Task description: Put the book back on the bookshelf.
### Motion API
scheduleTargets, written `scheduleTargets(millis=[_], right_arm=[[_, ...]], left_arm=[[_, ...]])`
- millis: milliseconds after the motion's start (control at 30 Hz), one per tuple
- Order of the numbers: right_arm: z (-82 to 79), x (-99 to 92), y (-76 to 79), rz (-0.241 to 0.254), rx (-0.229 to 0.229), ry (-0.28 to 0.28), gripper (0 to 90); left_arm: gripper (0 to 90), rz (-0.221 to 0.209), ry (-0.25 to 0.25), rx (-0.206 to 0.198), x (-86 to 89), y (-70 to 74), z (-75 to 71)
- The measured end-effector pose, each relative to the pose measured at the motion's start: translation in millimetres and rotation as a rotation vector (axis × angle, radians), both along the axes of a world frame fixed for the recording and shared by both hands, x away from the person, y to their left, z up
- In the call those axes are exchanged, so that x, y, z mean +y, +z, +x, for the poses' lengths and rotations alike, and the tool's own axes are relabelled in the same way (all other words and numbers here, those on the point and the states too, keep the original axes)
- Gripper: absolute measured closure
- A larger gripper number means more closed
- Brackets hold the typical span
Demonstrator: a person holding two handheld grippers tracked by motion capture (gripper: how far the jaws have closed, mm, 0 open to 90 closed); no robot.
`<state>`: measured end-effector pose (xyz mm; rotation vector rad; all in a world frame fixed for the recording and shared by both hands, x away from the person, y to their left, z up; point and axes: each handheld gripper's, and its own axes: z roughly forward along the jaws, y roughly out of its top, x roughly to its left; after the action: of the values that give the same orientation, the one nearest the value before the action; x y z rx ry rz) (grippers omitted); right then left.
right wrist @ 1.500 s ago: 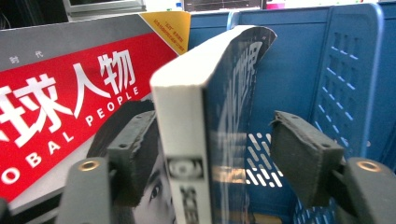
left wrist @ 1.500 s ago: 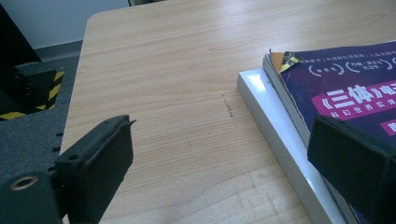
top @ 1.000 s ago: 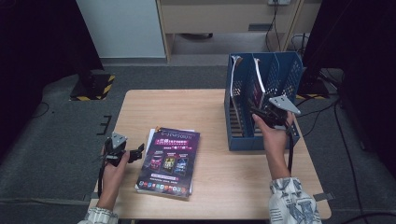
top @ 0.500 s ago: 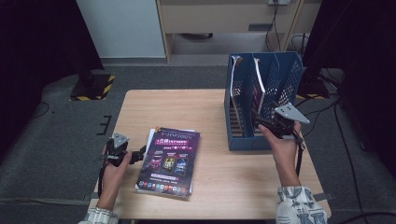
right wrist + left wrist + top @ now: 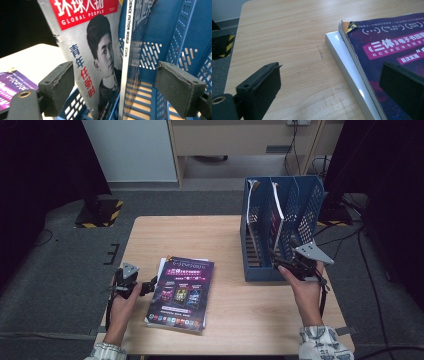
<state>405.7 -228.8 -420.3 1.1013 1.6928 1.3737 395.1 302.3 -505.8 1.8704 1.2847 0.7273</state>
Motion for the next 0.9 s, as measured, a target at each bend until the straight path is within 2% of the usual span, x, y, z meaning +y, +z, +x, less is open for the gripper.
scheduleTargets(millis=[167, 200, 233, 367, 633, 733, 800, 900], right_arm=[[-13.2, -4.1, -2.9, 0.001, -0.002, 0.016, 17.0], [-15.7, -4.2, -3.9, -0.001, -0.005, 0.022, 20.0], [-18.3, -3.6, -5.2, -0.014, -0.014, 0.031, 21.2], [-26.1, 2.4, -9.2, -0.029, -0.002, 0.079, 23.2], [-34.9, 30.4, -20.0, -0.096, 0.003, 0.195, 30.3], [-35.5, 43.4, -23.8, -0.115, 0.02, 0.244, 31.4], [-35.6, 51.6, -26.8, -0.138, 0.026, 0.269, 29.4], [-36.3, 64.4, -31.7, -0.141, 0.062, 0.307, 25.4]], left_arm=[[3.6, 0.004, -0.001, 0.006, -1.0, -0.6, 2.6], [3.6, 0.006, -0.003, 0.006, -1.4, -0.8, 2.7], [3.5, 0.007, -0.004, 0.006, -2.1, -1.0, 2.9], [3.5, 0.01, -0.013, 0.005, -4.3, -0.9, 3.5], [3.5, 0.015, -0.025, 0.012, -7.1, -1.9, 4.0], [3.5, 0.017, -0.03, 0.011, -8.2, -2.1, 3.8], [3.6, 0.022, -0.033, 0.017, -8.7, -2.4, 3.9], [3.7, 0.022, -0.038, 0.015, -9.8, -3.0, 4.1]])
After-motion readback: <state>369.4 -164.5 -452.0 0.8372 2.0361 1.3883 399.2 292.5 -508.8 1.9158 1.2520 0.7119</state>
